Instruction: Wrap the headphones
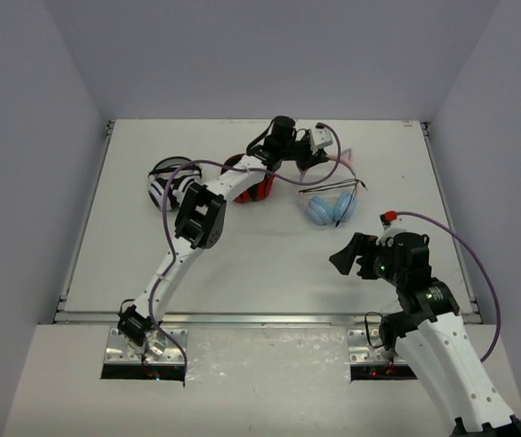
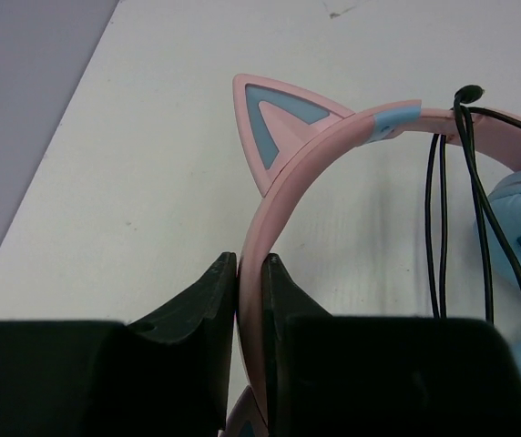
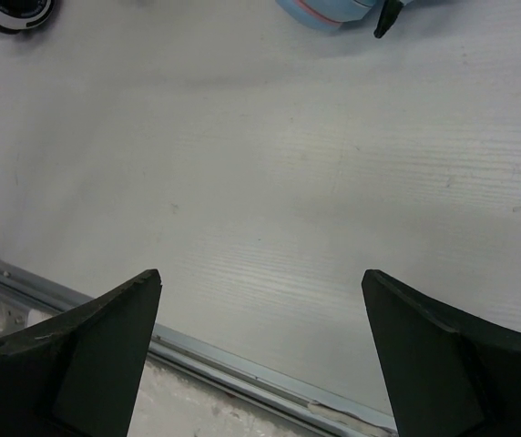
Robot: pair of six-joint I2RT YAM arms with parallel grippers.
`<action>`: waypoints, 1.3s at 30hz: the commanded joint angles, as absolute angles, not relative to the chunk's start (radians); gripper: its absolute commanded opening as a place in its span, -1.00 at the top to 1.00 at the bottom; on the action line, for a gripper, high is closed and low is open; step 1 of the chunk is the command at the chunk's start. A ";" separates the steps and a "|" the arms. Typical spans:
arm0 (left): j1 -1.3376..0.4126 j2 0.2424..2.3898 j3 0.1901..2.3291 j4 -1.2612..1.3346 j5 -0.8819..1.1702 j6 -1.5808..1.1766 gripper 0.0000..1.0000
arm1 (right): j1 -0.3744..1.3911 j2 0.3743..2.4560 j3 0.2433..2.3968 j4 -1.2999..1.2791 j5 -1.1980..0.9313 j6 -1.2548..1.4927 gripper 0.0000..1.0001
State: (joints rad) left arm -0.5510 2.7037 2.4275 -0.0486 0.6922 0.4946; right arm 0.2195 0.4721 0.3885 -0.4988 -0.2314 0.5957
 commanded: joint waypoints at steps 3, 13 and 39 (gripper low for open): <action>-0.549 2.727 2.482 0.017 0.681 0.607 0.75 | 0.222 0.477 0.394 -0.457 -0.156 0.597 -0.83; -0.548 2.724 2.415 0.081 0.606 0.868 0.13 | 0.222 0.488 0.345 -0.417 -0.184 0.607 -0.81; -0.551 1.786 1.921 -0.206 -0.743 -0.105 -1.00 | 0.222 0.649 0.779 -0.603 0.309 0.391 -0.98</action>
State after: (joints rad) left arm -0.5758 1.9629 2.0666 0.0074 -0.3538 0.1352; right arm 0.2195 0.6323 0.7094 -0.4953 0.0662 0.4362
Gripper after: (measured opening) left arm 1.000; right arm 0.989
